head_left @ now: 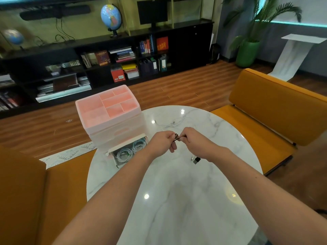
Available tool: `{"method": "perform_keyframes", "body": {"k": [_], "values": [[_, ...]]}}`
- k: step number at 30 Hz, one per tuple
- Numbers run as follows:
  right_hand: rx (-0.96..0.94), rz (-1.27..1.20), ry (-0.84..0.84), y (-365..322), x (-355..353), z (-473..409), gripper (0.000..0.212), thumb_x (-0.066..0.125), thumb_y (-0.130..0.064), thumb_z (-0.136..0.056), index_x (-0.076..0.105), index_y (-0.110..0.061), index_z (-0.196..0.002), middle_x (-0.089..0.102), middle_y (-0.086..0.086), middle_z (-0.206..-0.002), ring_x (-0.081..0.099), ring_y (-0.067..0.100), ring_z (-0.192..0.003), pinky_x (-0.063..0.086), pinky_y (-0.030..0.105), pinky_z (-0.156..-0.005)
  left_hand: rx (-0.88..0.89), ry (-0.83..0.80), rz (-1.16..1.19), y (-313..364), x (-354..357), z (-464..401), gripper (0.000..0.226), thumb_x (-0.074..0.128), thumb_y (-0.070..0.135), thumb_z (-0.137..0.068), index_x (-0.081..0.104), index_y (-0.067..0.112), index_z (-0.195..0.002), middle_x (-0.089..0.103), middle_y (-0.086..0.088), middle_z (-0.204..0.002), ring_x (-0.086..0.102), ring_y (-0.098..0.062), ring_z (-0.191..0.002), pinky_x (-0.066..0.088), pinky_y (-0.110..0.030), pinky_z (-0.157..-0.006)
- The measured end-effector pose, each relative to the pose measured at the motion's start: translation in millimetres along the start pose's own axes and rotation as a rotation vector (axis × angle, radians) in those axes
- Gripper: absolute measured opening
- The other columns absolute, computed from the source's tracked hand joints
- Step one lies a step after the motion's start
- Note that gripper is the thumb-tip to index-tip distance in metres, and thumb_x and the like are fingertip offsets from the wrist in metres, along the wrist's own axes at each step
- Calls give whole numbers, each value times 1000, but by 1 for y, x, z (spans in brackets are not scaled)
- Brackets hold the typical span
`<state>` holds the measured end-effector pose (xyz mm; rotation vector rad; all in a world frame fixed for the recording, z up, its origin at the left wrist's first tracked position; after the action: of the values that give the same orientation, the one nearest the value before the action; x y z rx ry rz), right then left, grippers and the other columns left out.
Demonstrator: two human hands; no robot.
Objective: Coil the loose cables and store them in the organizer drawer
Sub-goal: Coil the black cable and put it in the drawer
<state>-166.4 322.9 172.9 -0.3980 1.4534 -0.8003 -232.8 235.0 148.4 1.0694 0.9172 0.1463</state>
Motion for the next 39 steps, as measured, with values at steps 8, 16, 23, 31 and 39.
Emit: {"method": "perform_keyframes", "body": {"k": [8,16,23,31,39], "values": [[-68,161,97,5,-9,-5,13,41,-19,-103,52,-13,-104,46,-3,-104,48,13,-84,40,23,-65,-163,-94,327,0,8,1,36,35,8,-98,55,9,-67,33,5,-48,31,-15,-51,43,-24,-59],[24,-206,135,9,-8,2,22,48,-21,-99,68,-15,-106,52,0,-96,52,14,-87,39,19,-69,-130,-144,576,2,15,13,30,37,17,-102,49,13,-74,22,2,-60,19,-14,-53,42,-23,-63],[69,-296,92,16,-7,2,29,57,-35,-96,75,-12,-92,63,1,-81,47,11,-65,35,23,-57,-113,-140,688,2,14,14,31,38,16,-103,48,13,-75,25,4,-58,23,-9,-46,46,-21,-63],[176,-704,14,28,13,1,28,55,-37,-96,67,-14,-87,57,-1,-79,36,11,-56,31,21,-55,-144,-8,555,4,8,8,26,34,13,-102,51,11,-82,30,3,-60,26,-9,-46,49,-20,-63],[231,-890,-62,34,26,-3,27,51,-32,-100,62,-7,-103,49,-1,-82,33,10,-58,29,24,-58,-203,9,642,7,15,8,29,32,9,-102,52,9,-81,26,2,-60,24,-8,-44,49,-23,-66]]}}
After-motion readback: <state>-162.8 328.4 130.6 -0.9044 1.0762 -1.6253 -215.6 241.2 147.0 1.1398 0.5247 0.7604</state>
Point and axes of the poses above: each hand's wrist, its own z-axis away from the middle knuckle, its own x-axis out of the palm, y = z × x, the point moved 10 cm from there along -z, towards the middle knuckle
